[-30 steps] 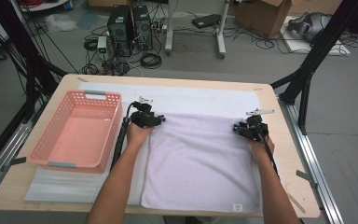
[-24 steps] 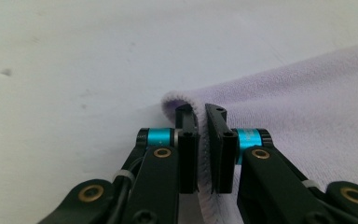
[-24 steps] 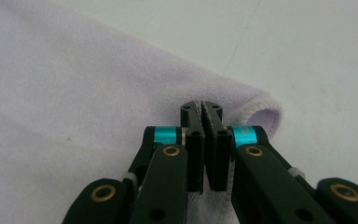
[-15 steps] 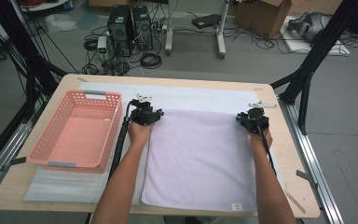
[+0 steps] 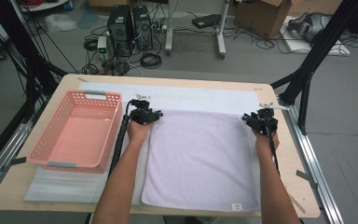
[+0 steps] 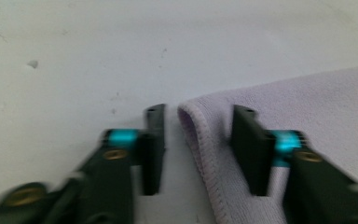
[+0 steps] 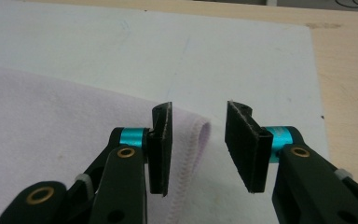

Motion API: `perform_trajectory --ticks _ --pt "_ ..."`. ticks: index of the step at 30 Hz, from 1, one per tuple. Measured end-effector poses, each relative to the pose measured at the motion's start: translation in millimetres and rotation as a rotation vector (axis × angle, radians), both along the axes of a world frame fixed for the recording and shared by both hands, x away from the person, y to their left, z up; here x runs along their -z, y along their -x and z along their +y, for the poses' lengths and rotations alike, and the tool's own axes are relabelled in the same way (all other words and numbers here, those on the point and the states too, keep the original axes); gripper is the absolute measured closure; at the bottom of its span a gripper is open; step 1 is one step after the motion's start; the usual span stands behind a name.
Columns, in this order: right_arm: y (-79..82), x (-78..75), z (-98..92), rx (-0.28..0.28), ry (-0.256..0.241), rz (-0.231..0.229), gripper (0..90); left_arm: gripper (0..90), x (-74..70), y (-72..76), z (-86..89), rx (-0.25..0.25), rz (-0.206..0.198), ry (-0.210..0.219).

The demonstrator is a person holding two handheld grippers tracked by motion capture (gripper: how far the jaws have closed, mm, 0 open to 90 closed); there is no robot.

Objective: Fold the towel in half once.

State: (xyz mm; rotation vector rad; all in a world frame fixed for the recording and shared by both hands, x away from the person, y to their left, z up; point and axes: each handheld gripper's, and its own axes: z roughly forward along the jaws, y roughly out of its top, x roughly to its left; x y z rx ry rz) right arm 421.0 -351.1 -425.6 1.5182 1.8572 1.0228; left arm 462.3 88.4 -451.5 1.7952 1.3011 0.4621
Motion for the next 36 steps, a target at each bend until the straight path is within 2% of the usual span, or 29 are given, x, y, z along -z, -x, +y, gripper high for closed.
perform_trajectory --ticks 1,4,6,8,9,10,11,12,13,14,17,18,19,20,22,25,27,29,31,32,35,36 --pt "0.1 0.4 -1.7 0.003 -0.012 0.008 61.1 86.7 -0.7 0.7 -0.3 -0.010 -0.005 -0.029" --pt "0.1 -0.2 -3.2 0.007 -0.021 0.003 63.2 87.4 -0.5 0.9 4.2 -0.062 0.014 -0.007" --pt "-0.7 1.1 -1.9 0.000 -0.018 0.005 62.8 87.4 -0.8 1.4 3.0 -0.052 0.002 -0.025" --pt "-3.7 6.5 1.3 -0.028 -0.026 0.038 58.8 85.9 -0.2 1.4 3.6 -0.061 0.012 -0.014" --pt "-6.0 10.7 3.8 -0.050 -0.027 0.060 54.8 80.3 0.1 1.0 4.3 -0.070 0.021 -0.007" --pt "-7.5 14.0 5.8 -0.058 -0.013 0.076 51.0 70.3 0.2 0.9 6.3 -0.066 0.030 0.020" --pt "-9.1 18.8 8.6 -0.051 0.006 0.106 52.3 63.6 -0.4 1.4 7.2 -0.064 0.039 0.034" --pt "-9.5 22.4 9.9 -0.041 0.015 0.117 56.1 57.1 -2.0 2.3 7.8 -0.059 0.053 0.037" --pt "-9.4 21.8 9.4 -0.018 0.011 0.111 72.3 51.0 -3.4 3.5 8.6 -0.044 0.062 0.043" --pt "-9.6 21.1 7.5 -0.035 -0.008 0.110 83.2 46.8 -4.0 4.4 9.3 -0.031 0.065 0.042" --pt "-9.9 20.2 12.6 -0.014 0.111 0.080 85.8 39.2 -7.0 8.2 12.1 0.009 0.078 0.059" --pt "-10.2 20.5 16.7 -0.003 0.161 0.063 84.5 36.5 -8.1 8.9 12.3 0.016 0.078 0.065" --pt "-10.3 20.9 18.2 0.007 0.180 0.054 78.5 34.7 -10.9 10.3 12.4 0.031 0.066 0.071" --pt "-9.9 21.1 19.0 0.039 0.181 0.046 71.8 33.8 -13.4 11.6 12.2 0.038 0.053 0.077" --pt "-8.0 18.5 14.8 0.051 0.093 0.041 64.6 31.3 -18.0 13.6 11.8 0.058 0.032 0.093" --pt "-2.1 8.1 10.2 0.014 0.046 0.033 57.3 31.0 -23.7 17.1 9.4 0.083 0.017 0.104" --pt "2.7 0.7 7.4 -0.036 0.011 0.049 56.3 32.7 -22.2 17.2 7.2 0.085 0.037 0.091" --pt "5.1 -1.7 6.6 -0.044 0.024 0.065 55.9 35.6 -17.2 15.2 5.5 0.068 0.076 0.077" --pt "5.5 0.1 5.3 -0.050 0.018 0.101 56.0 37.2 -9.9 12.2 3.3 0.046 0.119 0.052" --pt "5.0 2.3 5.2 -0.047 0.017 0.121 56.1 38.1 -7.2 11.4 2.4 0.037 0.128 0.046" --pt "3.5 9.9 9.0 -0.030 0.036 0.178 58.2 37.9 -6.1 11.4 -3.6 0.031 0.095 0.026" --pt "2.7 13.3 11.7 -0.032 0.060 0.197 59.0 45.3 -5.1 12.3 -6.1 0.059 0.084 0.011"
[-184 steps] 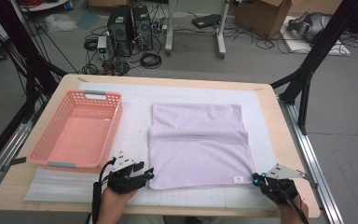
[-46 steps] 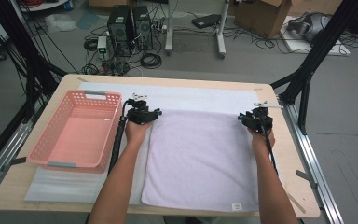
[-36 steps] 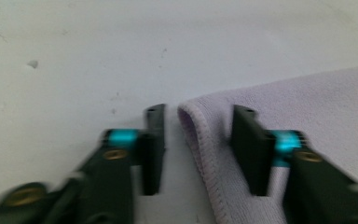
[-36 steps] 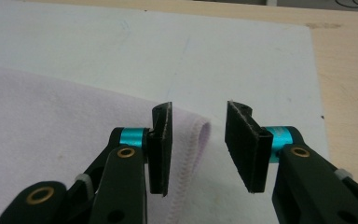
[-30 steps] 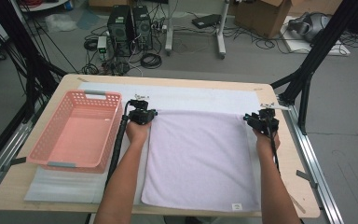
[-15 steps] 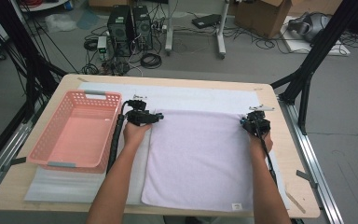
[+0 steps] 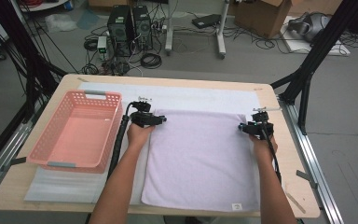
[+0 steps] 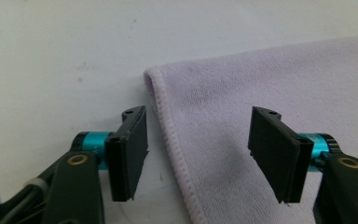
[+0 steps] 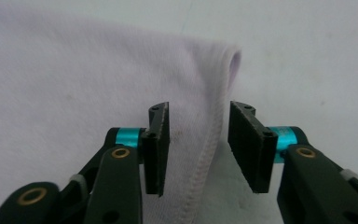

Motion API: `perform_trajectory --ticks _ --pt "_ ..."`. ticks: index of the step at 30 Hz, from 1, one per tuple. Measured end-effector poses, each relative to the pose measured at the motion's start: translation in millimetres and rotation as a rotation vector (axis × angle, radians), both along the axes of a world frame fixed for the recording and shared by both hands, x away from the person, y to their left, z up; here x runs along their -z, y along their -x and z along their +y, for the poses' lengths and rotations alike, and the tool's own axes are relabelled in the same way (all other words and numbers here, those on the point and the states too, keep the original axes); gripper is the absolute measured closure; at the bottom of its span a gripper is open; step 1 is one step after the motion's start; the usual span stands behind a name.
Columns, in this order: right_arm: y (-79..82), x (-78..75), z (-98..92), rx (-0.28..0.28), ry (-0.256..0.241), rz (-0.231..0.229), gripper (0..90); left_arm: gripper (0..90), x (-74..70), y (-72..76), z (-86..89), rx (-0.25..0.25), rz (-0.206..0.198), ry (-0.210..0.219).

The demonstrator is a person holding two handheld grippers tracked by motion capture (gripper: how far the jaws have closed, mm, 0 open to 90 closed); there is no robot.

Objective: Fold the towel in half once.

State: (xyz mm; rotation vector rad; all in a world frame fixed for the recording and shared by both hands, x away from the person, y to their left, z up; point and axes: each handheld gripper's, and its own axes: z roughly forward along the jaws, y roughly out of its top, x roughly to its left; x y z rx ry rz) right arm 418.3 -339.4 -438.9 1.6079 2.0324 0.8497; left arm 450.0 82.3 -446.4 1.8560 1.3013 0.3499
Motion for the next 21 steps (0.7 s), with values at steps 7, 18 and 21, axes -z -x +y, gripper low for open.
perform_trajectory --ticks 7,18,21 --pt "0.1 0.9 8.7 -0.011 -0.022 -0.026 84.5 84.1 -0.2 6.2 3.4 -0.086 -0.039 -0.048" --pt "-6.4 0.8 13.2 -0.006 0.017 -0.102 85.2 61.7 -3.9 10.6 25.4 -0.099 -0.078 0.049" --pt "-7.3 1.1 6.2 0.014 -0.015 -0.108 81.9 46.8 -6.4 12.4 25.4 -0.064 -0.082 0.083"
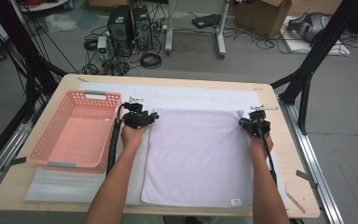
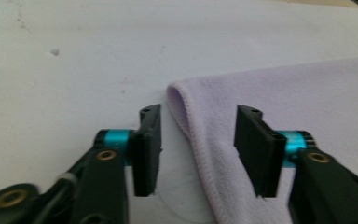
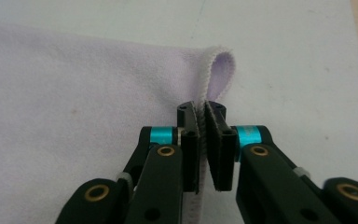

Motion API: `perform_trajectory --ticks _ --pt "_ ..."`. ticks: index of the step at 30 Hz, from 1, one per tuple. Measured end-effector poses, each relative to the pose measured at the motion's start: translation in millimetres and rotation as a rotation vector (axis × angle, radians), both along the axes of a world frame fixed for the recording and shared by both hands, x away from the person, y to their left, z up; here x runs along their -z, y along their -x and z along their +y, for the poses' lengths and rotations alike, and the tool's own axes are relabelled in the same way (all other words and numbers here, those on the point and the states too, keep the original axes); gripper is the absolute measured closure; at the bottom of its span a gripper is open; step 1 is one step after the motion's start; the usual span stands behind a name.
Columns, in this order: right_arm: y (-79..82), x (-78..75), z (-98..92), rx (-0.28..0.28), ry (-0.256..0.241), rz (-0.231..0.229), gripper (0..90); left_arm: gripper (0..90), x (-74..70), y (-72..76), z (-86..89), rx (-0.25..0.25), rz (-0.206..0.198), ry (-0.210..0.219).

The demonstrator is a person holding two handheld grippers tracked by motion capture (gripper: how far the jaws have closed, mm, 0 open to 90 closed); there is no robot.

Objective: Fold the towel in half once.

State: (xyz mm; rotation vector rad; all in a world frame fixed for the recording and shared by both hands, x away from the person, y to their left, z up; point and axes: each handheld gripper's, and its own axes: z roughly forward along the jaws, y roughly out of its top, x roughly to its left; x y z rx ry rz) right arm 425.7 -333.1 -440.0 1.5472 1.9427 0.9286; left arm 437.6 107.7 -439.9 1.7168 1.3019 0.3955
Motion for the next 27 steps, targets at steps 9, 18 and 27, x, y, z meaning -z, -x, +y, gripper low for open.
perform_trajectory --ticks 9,18,27 --pt "21.0 -29.5 -17.7 -0.049 -0.147 -0.050 39.6 27.3 -8.4 21.7 7.0 0.084 -0.076 0.065" --pt "79.4 -38.8 -30.1 -0.226 -0.093 -0.131 29.8 20.1 -25.7 57.8 3.0 0.203 -0.162 0.098" --pt "123.5 -33.4 -35.5 -0.273 -0.124 -0.207 18.4 21.8 -28.9 83.1 -0.9 0.259 -0.204 0.125"
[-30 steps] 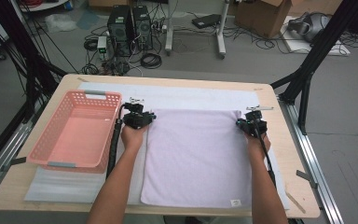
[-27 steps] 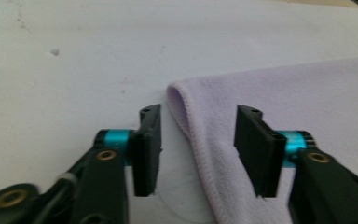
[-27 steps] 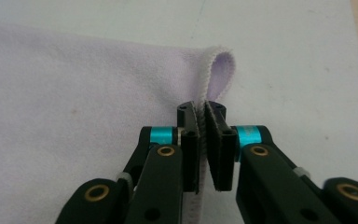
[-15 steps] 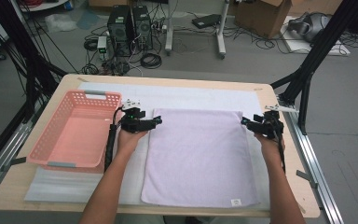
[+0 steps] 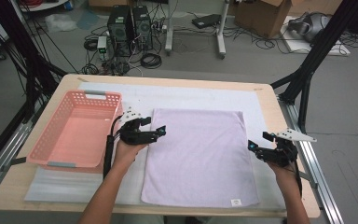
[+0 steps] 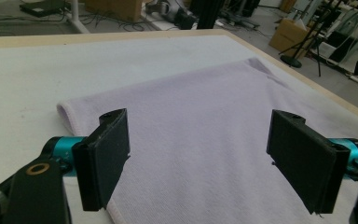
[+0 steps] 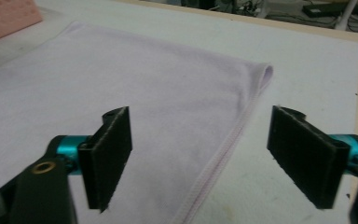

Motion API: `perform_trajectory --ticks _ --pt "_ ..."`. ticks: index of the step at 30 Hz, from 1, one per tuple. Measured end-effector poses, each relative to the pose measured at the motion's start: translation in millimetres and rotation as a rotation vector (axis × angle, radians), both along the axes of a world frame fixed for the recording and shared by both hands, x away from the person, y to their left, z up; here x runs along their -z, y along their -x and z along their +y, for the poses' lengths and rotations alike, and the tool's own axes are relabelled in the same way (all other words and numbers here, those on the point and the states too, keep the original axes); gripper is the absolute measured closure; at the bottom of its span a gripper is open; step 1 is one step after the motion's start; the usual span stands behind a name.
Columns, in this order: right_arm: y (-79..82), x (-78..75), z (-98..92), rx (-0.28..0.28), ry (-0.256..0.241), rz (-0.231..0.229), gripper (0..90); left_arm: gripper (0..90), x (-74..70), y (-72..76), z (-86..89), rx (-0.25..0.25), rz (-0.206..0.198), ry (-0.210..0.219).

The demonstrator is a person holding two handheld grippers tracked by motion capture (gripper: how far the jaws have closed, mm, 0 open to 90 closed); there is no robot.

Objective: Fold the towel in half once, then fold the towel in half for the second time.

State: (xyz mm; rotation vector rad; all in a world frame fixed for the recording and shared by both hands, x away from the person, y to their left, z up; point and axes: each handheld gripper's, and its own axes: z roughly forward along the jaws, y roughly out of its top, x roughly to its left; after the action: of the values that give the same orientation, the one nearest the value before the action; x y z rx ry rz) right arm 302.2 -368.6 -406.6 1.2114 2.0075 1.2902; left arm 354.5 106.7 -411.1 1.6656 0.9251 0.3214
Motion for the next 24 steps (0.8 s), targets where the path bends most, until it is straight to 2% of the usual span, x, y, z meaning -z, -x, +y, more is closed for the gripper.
perform_trajectory --ticks 2,4,6,8,13,18,21,24 --pt "6.6 0.2 0.2 -0.008 -0.014 -0.011 18.2 22.4 3.2 4.5 0.3 0.004 0.002 0.012" --pt "10.7 1.0 -1.0 -0.023 -0.013 -0.033 18.1 22.4 6.0 8.2 0.2 0.015 0.005 0.006" --pt "10.8 -0.2 -2.7 -0.028 -0.003 -0.034 18.1 22.4 7.0 10.8 -0.6 0.021 0.009 -0.008" --pt "11.0 0.3 -4.5 -0.015 -0.020 -0.031 17.5 22.4 7.5 14.3 -0.4 0.025 0.001 0.002" --pt "9.8 2.9 -5.9 -0.011 -0.018 -0.021 17.4 22.4 7.8 19.8 0.9 0.017 -0.003 0.007" --pt "9.1 2.0 -6.0 -0.007 -0.026 -0.025 17.4 22.4 7.9 19.0 2.4 0.010 -0.004 0.001" --pt "8.3 1.6 -4.4 -0.005 -0.030 -0.023 17.4 22.8 7.9 15.9 2.3 0.003 0.011 0.009" --pt "6.2 1.8 -1.5 -0.004 -0.034 -0.014 17.4 24.4 7.3 11.0 2.4 -0.002 0.026 -0.001"
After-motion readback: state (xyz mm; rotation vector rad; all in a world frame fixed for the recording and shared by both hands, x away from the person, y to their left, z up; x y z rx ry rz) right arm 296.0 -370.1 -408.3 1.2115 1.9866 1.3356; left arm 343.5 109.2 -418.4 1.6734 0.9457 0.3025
